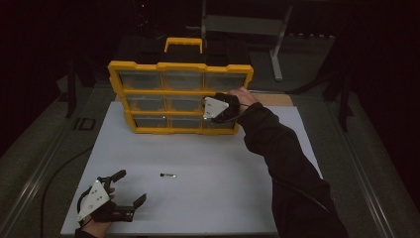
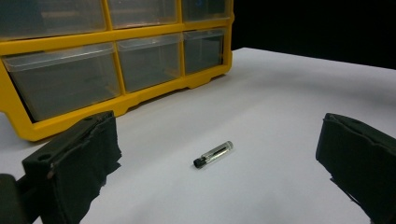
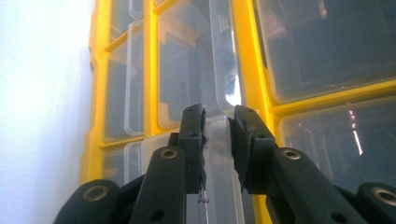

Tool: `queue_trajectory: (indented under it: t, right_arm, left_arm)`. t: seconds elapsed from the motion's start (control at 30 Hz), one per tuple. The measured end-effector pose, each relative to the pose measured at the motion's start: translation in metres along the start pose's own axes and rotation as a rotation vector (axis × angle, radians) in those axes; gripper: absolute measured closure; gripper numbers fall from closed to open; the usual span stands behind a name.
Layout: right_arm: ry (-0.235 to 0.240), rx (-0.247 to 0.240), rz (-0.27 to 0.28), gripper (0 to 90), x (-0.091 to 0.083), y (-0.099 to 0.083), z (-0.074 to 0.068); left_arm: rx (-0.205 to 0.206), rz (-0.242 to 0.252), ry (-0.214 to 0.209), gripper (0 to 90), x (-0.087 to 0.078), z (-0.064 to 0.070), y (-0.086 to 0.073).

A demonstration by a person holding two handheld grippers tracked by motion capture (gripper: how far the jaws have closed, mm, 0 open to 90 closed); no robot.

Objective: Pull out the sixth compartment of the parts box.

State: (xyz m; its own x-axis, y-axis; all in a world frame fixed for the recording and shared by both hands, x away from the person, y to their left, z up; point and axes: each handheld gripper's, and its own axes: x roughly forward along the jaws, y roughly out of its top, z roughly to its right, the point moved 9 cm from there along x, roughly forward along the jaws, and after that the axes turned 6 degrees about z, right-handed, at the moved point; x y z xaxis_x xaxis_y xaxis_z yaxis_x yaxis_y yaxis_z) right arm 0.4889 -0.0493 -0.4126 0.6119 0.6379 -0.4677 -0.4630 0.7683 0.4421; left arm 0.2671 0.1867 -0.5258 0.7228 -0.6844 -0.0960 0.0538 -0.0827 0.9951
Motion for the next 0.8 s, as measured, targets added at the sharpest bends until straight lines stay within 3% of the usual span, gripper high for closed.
queue_trajectory:
  t: [0.33, 0.43, 0.8]
  right_arm:
    - [0.031, 0.005, 0.021, 74.6, -0.011, 0.006, -0.009]
    - [0.033, -0.01, 0.024, 74.6, -0.014, 0.009, -0.012]
    - [0.031, 0.016, 0.054, 74.6, -0.022, 0.013, -0.022]
  left_arm:
    - [0.0, -0.001, -0.002, 0.1, 0.0, 0.0, 0.0]
    - [0.0, -0.001, -0.003, 0.0, 0.001, 0.0, 0.0]
    - [0.004, -0.003, -0.005, 0.0, 0.001, 0.001, 0.0]
